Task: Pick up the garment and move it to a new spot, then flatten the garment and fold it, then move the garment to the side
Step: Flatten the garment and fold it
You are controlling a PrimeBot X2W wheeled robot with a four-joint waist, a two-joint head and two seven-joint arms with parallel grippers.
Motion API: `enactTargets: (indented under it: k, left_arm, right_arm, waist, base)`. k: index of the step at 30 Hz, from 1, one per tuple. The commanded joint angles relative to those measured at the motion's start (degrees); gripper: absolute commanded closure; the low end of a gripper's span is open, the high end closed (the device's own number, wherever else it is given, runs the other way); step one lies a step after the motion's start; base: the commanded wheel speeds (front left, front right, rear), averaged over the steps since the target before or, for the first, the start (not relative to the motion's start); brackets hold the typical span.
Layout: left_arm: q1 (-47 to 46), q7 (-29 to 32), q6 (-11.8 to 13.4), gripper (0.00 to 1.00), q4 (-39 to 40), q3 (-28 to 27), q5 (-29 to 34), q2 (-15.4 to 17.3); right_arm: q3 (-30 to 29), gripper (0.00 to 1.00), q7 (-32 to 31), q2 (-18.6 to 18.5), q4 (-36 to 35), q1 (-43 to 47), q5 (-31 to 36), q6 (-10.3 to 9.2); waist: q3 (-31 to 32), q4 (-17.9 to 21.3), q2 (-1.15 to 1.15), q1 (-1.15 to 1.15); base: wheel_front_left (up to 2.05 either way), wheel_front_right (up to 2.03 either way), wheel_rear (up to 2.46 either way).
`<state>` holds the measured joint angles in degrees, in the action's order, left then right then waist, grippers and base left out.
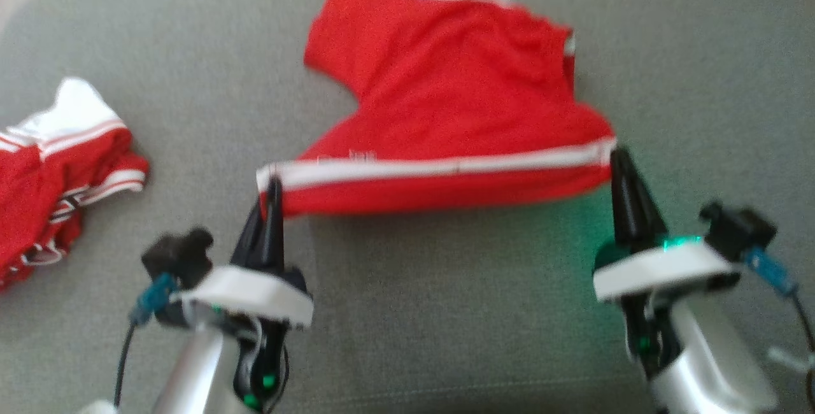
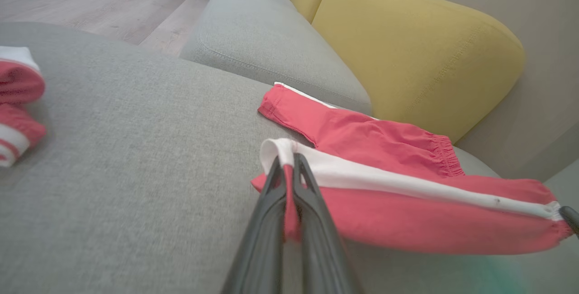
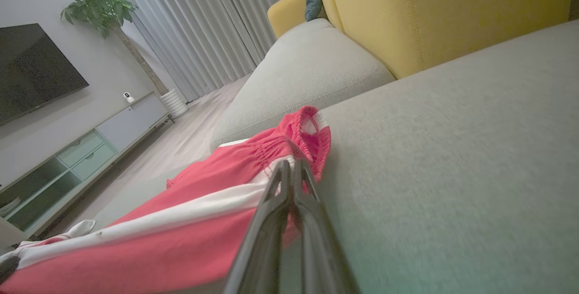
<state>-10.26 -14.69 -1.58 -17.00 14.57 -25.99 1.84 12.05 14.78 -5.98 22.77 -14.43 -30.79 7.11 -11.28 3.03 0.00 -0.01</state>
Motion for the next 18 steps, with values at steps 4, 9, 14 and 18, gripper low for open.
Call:
enactTargets:
  k: [4,9,14,18]
  left_arm:
    - [2.9,-0.3,-0.2,1.0,2.9,-2.1,0.6,1.0]
    - [7.1,-0.3,-0.8,1.0,4.6,-2.0,1.5,1.0]
    - [5.0,-0.3,-1.5,1.0,5.8,-2.1,3.3,1.0]
    - [-1.6,-0.3,-2.4,1.0,4.4,-2.2,6.1,1.0]
  right_arm:
    - [0.5,1.0,0.2,0.7,-2.3,3.6,-0.3,0.37]
    - [0.5,1.0,0.2,1.1,-3.5,7.4,-0.5,0.37]
    - [0.7,1.0,0.2,1.5,-5.1,6.7,-1.1,0.37]
    - [1.0,1.0,0.2,1.9,-5.1,3.0,-1.2,0.37]
  waist:
    - [5.8,0.4,0.0,0.01]
    - [8.0,1.5,0.0,0.01]
    - [6.3,3.0,0.0,0.01]
    - [2.5,4.3,0.0,0.01]
  base:
    - [0.0,0.0,0.0]
    - [0.0,0.0,0.0]
    - [0.0,0.0,0.0]
    - [0.0,0.0,0.0]
